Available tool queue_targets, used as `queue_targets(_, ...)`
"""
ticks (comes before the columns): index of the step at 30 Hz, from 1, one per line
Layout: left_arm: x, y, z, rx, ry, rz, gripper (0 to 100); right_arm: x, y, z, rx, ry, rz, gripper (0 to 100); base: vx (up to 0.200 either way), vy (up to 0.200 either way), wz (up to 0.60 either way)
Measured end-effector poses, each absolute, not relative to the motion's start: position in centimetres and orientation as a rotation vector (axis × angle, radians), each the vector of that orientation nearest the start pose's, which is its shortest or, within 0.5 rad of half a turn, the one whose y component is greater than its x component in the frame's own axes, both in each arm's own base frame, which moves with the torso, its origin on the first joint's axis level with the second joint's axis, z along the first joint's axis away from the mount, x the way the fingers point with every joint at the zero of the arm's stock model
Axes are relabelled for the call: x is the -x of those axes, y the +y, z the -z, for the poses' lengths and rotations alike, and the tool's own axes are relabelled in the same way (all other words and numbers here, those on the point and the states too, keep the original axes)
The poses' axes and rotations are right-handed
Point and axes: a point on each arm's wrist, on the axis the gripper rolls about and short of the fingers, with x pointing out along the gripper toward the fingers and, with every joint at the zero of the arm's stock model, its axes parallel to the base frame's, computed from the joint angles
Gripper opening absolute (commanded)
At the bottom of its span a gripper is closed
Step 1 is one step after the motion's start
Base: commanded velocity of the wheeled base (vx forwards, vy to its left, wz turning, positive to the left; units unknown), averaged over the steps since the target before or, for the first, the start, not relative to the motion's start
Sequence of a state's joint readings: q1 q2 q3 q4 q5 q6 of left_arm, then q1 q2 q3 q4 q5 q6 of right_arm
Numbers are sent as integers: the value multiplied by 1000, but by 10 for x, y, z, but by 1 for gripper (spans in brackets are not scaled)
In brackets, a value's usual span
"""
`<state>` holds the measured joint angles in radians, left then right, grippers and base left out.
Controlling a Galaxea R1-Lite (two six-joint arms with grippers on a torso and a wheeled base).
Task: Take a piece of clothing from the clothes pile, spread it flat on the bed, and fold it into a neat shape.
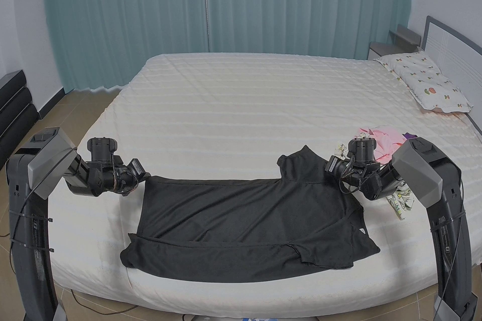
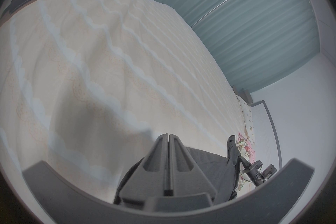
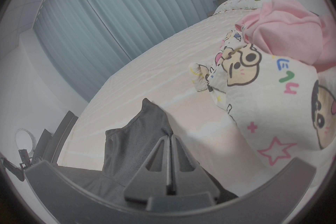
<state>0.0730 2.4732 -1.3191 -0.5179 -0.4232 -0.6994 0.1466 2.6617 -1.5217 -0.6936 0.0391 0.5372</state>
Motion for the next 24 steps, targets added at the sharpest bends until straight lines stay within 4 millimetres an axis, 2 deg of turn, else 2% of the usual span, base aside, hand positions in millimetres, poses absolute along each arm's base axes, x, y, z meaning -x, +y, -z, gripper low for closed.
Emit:
queue_targets(12,-455,28,-18,868,654,103,0,-479,62,19,-532,430,-56,0,0,0,0)
queue_targets(24,-454,36,-20,866,618,93,0,-473,52,8,-572,365,-58,0,0,0,0)
